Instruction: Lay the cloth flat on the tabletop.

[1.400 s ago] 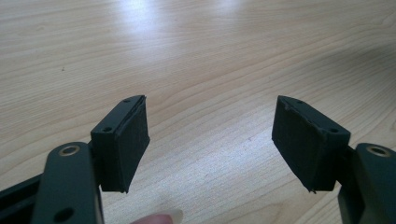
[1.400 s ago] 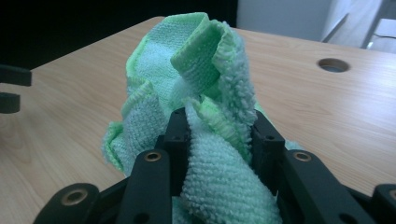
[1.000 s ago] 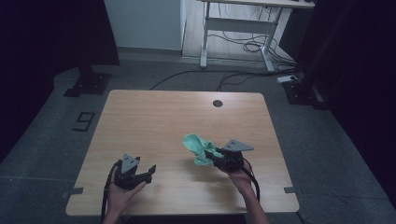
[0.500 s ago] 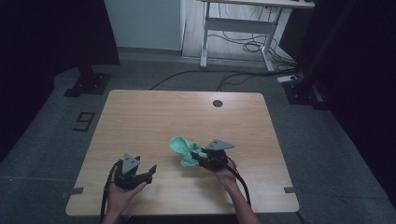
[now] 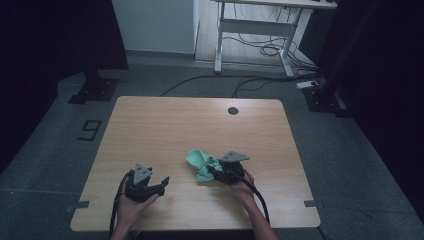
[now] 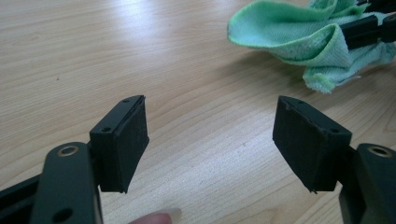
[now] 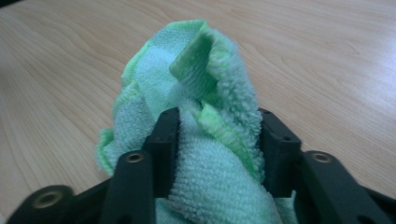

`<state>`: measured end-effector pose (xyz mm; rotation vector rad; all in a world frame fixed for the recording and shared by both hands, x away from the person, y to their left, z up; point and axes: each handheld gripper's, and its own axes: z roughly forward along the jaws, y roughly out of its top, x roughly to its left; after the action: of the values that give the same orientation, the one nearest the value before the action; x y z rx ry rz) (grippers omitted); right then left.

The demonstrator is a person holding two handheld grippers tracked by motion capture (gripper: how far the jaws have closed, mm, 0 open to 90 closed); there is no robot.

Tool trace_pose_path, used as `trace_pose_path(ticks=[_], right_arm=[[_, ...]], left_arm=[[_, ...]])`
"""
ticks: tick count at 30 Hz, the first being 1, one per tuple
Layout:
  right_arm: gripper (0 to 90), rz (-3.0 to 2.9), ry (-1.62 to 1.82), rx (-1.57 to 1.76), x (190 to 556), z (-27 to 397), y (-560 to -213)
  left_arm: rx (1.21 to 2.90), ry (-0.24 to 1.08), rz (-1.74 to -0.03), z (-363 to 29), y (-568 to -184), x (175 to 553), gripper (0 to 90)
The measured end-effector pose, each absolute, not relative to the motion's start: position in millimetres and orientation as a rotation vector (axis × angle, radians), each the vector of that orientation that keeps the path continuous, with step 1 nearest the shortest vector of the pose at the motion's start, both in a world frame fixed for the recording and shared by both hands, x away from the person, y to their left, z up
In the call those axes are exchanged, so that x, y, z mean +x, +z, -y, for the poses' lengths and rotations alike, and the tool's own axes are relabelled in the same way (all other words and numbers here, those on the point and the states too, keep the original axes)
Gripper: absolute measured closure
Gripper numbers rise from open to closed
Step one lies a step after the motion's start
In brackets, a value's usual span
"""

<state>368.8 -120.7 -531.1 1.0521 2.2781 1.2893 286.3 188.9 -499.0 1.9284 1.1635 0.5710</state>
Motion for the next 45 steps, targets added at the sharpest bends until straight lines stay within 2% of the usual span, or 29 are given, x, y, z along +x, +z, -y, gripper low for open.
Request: trace_pose_path(ticks=[1,2,7,12,17,24,45], right_arm=[[52.9,-2.278,1.289,1.052,368.8,120.7,-531.1],[44.8,-2.284,1.269,1.053,369.1,119.4,-533.4],[23.4,-2.257,1.294,1.1,365.9,121.9,-527.9],[18.4,-2.221,1.338,1.085,356.0,133.5,-514.6],[20.3,-2.187,1.359,1.071,350.0,144.2,-508.8],[29.4,-2.165,1.384,1.033,347.0,150.2,-501.2],[36.9,-2.187,1.348,1.013,352.1,142.3,-506.2]], left_arm=[[1.929,0.573,-1.164,-189.1,-499.2,286.2,26.5],[1.928,0.573,-1.166,-189.3,-499.1,286.0,26.4],[1.931,0.568,-1.163,-188.9,-498.4,285.6,27.2],[1.939,0.567,-1.163,-186.5,-500.5,285.7,27.6],[1.942,0.565,-1.161,-184.6,-500.5,286.6,28.2],[1.948,0.563,-1.153,-179.3,-495.4,294.9,29.4],[2.02,0.494,-1.133,-146.6,-507.8,337.7,34.2]])
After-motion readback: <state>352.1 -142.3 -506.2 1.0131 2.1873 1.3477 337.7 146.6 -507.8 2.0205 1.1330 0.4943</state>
